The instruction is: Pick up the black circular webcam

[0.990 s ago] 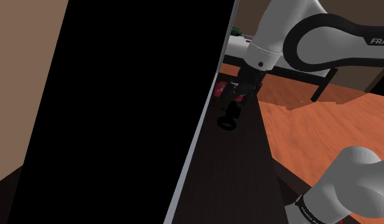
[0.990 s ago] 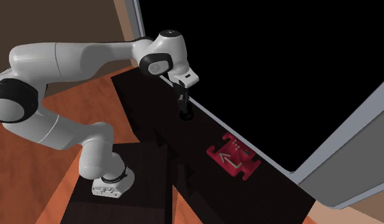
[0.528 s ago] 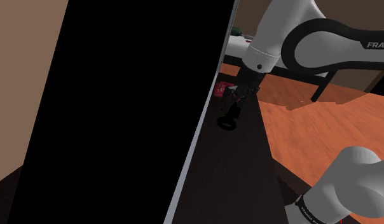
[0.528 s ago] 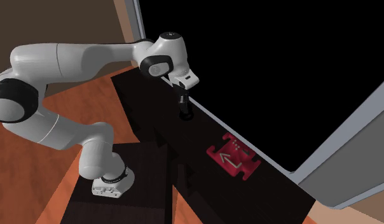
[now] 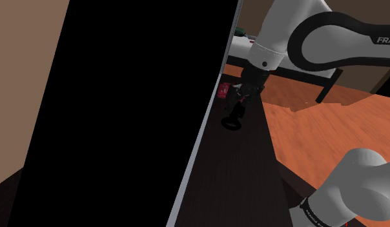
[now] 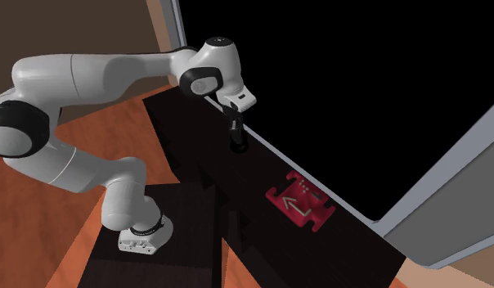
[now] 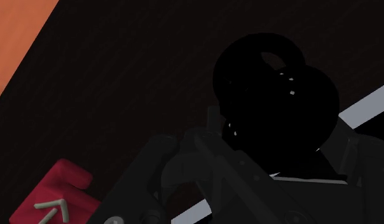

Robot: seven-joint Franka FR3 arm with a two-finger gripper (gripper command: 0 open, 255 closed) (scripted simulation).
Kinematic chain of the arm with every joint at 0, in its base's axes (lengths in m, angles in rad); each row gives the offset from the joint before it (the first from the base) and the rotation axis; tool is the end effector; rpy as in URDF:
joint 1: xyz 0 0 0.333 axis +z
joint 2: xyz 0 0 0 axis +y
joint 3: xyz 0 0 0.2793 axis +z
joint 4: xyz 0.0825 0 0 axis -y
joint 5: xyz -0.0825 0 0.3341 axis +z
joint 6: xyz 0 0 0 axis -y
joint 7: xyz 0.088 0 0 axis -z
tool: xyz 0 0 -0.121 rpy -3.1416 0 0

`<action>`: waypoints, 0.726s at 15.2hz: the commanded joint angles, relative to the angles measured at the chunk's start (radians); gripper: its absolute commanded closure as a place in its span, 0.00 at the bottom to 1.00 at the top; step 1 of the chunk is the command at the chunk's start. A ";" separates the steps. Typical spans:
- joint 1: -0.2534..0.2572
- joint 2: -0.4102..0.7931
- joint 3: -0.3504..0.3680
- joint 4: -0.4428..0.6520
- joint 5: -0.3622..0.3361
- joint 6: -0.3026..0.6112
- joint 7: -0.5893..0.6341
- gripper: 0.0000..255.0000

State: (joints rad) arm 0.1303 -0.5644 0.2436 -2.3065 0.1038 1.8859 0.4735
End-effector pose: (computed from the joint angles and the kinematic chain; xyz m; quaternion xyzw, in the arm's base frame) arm 0.3386 0.1547 0.5230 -0.9948 0.0765 -0.0660 0.0128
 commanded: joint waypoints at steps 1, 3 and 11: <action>-0.002 -0.001 -0.004 0.025 -0.002 -0.026 -0.002 1.00; -0.003 0.001 -0.006 0.053 -0.004 -0.053 -0.002 1.00; -0.008 0.018 -0.013 0.174 -0.012 -0.157 -0.001 1.00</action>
State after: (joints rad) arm 0.1224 -0.5447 0.2318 -2.1451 0.0924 1.7436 0.4731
